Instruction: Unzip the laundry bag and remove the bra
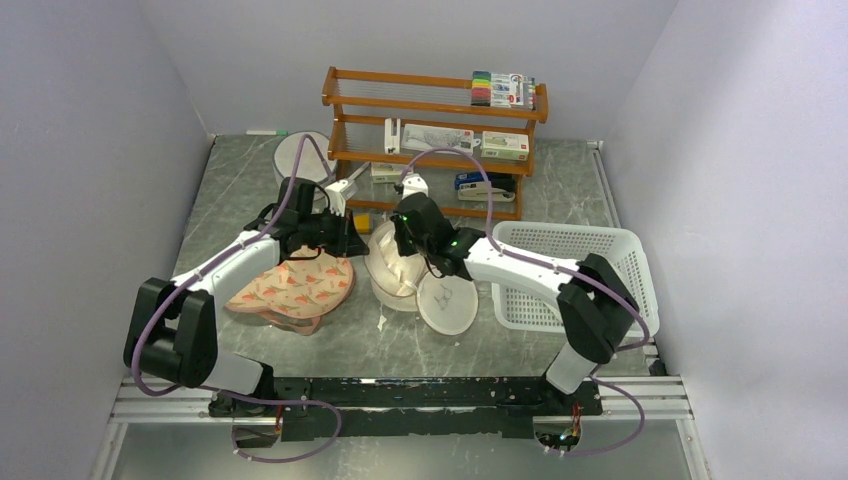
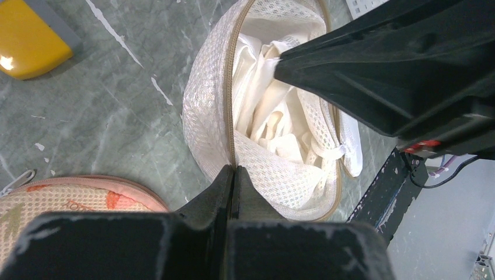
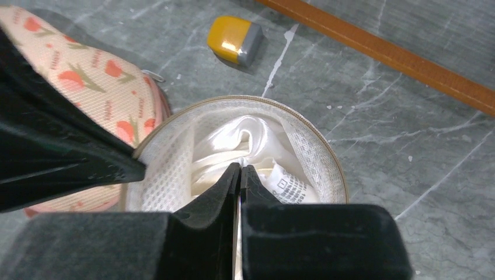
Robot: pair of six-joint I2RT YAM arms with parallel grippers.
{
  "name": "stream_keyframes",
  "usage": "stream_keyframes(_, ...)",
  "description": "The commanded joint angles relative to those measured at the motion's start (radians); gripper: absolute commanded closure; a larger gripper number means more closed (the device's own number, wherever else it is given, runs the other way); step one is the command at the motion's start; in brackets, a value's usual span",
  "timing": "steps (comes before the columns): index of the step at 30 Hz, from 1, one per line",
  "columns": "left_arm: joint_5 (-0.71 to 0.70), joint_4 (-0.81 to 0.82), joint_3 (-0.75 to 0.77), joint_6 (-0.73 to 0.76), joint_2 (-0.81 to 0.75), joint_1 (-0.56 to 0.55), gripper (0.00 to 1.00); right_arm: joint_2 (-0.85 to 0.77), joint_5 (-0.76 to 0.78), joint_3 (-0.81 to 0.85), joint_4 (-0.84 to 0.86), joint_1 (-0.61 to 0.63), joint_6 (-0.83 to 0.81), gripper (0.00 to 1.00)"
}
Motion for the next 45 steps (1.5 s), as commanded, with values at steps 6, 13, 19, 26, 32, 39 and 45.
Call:
stream_keyframes(6, 0.038, 0.002, -0.006, 0.019, -0.044, -0.003, 0.93, -0.199, -0.055, -0.027, 0.042, -0.004, 0.017, 1.0)
stream_keyframes(13, 0.044, 0.001, -0.012, 0.018, -0.058, -0.003, 0.93, -0.27, -0.071, 0.006, 0.065, -0.004, 0.045, 1.0)
stream_keyframes(19, 0.049, 0.003, -0.011, 0.021, -0.065, -0.003, 0.93, -0.329, -0.077, 0.017, 0.105, -0.011, 0.072, 1.0)
stream_keyframes(26, 0.061, 0.029, -0.026, 0.022, -0.11, -0.003, 0.93, -0.33, -0.082, -0.081, 0.159, -0.035, 0.126, 1.0)
stream_keyframes(32, 0.072, 0.048, -0.038, 0.018, -0.138, -0.003, 0.93, -0.217, -0.371, -0.035, 0.103, -0.093, 0.151, 1.0)
stream_keyframes(39, 0.091, 0.046, -0.035, 0.02, -0.124, -0.004, 0.93, -0.076, -0.384, 0.157, -0.13, -0.097, -0.003, 0.95)
stream_keyframes(45, 0.084, 0.044, -0.034, 0.018, -0.124, -0.004, 0.93, -0.085, -0.17, 0.259, -0.309, -0.092, -0.126, 0.6)
